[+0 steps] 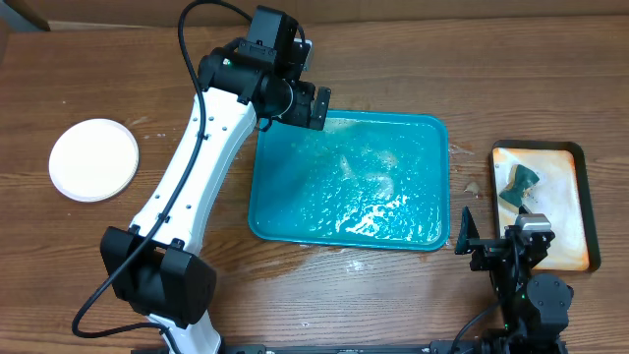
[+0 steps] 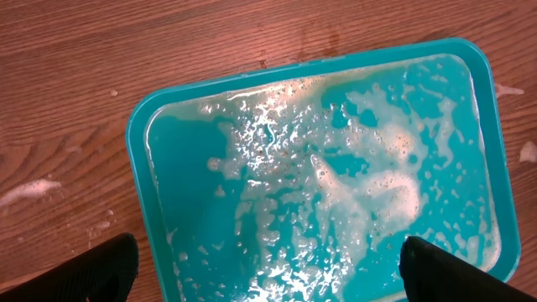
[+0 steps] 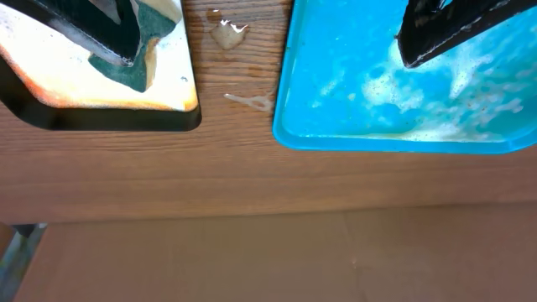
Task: Clean dirty plates on tray and stack at the side
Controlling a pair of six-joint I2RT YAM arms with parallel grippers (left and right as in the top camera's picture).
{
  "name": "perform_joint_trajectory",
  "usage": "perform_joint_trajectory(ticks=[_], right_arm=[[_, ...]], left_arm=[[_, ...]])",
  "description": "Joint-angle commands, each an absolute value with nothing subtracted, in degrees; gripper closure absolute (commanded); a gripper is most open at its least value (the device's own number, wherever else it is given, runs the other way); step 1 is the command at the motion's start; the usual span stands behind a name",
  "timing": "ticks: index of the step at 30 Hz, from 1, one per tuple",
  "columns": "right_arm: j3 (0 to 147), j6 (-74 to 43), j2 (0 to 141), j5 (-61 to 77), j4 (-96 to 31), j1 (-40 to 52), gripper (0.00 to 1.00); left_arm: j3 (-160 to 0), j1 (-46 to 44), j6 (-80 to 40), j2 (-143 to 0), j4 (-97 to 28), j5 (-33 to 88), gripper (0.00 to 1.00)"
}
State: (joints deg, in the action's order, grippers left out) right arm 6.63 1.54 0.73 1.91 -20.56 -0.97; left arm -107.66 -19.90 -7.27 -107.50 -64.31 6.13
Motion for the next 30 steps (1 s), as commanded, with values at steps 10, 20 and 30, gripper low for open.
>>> perform_joint_trajectory(ticks=[10,20,30], right_arm=[[6.09,1.93,0.23,1.15,-20.18,-0.43,0.00],[6.09,1.93,0.23,1.15,-20.18,-0.43,0.00],[6.09,1.93,0.23,1.15,-20.18,-0.43,0.00]], left_arm=[[-107.98,-19.90,-6.37,-108.27,-64.25,5.74,0.00],[-107.98,-19.90,-6.35,-108.27,-64.29,5.67,0.00],[-107.98,-19.90,-4.10,-103.83,-55.99,0.99,0.00]])
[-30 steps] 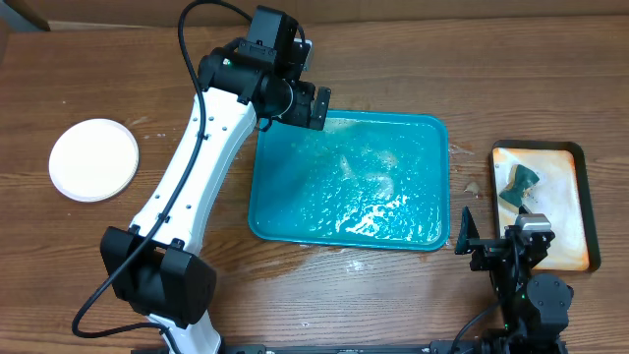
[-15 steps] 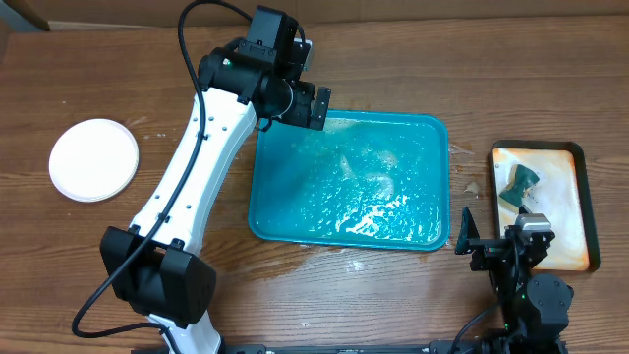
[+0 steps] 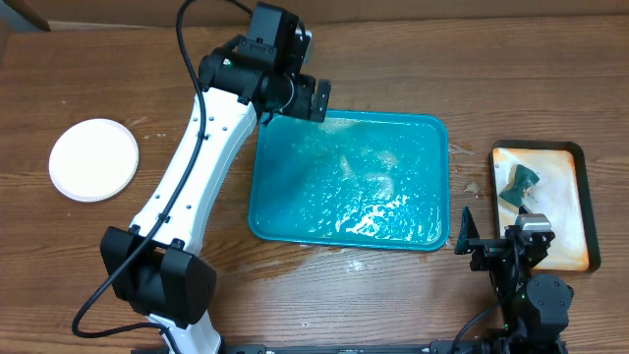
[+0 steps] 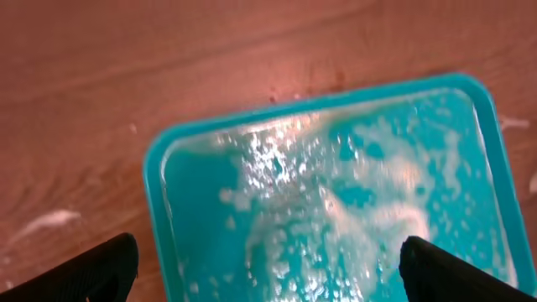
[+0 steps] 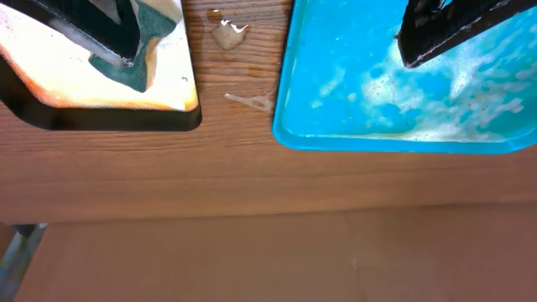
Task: Clean dirty plates on tray and stack at the side
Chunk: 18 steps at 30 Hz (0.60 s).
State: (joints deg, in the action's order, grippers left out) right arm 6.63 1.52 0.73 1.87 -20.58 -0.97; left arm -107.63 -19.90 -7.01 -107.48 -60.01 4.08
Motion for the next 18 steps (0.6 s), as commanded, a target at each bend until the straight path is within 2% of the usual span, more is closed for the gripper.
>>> perform_joint_trajectory(ticks=[1,9,18], right_arm=[[6.09,1.93,0.23,1.15,-20.18,-0.43,0.00],[6.09,1.93,0.23,1.15,-20.18,-0.43,0.00],[6.09,1.93,0.23,1.15,-20.18,-0.43,0.00]], left_arm=[[-107.98,-19.90,-3.31,-102.89,-53.98,0.58,0.00],[-107.96,-19.07,0.27,-95.48,-40.73,-3.40,0.00],[-107.09,-13.30,0.25,-85.45,-40.97,-3.36,0.01]])
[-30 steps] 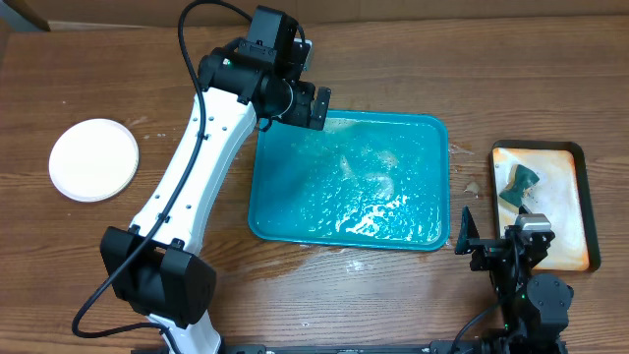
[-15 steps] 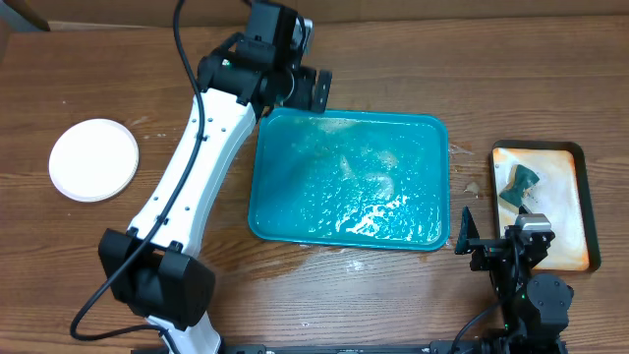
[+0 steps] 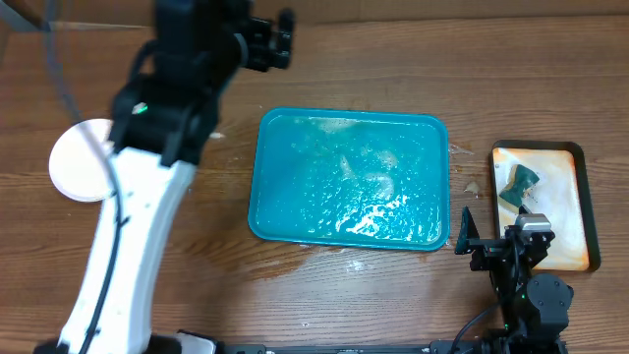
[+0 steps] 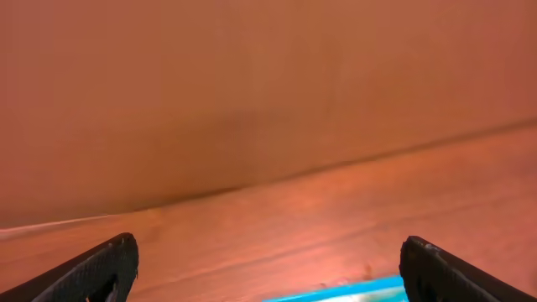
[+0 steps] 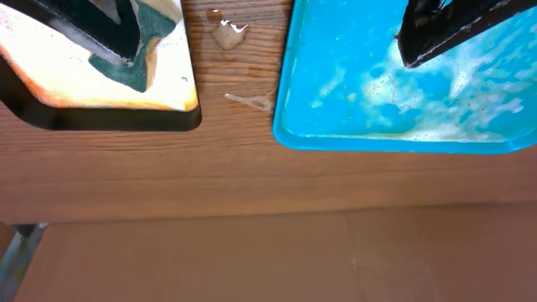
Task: Clean dirty plates on tray and stack at the side
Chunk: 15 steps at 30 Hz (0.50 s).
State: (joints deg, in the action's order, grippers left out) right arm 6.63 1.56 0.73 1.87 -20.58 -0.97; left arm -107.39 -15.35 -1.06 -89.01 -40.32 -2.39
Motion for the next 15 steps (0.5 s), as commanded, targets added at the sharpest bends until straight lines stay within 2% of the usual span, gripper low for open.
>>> perform_joint_trajectory(ticks=[1,7,15], right_arm=[[6.09,1.93,0.23,1.15,-20.18,-0.43,0.00],[6.09,1.93,0.23,1.15,-20.18,-0.43,0.00],[6.09,1.93,0.23,1.15,-20.18,-0.43,0.00]], left_arm=[[-106.34,-12.49,0.23,-84.03,-41.30,-3.36,0.00],[-96.73,-7.53,-0.38,-74.15,-38.06,-2.98,0.00],[-71.94,-1.58,-2.87,-55.16,-23.88,-2.96,0.00]])
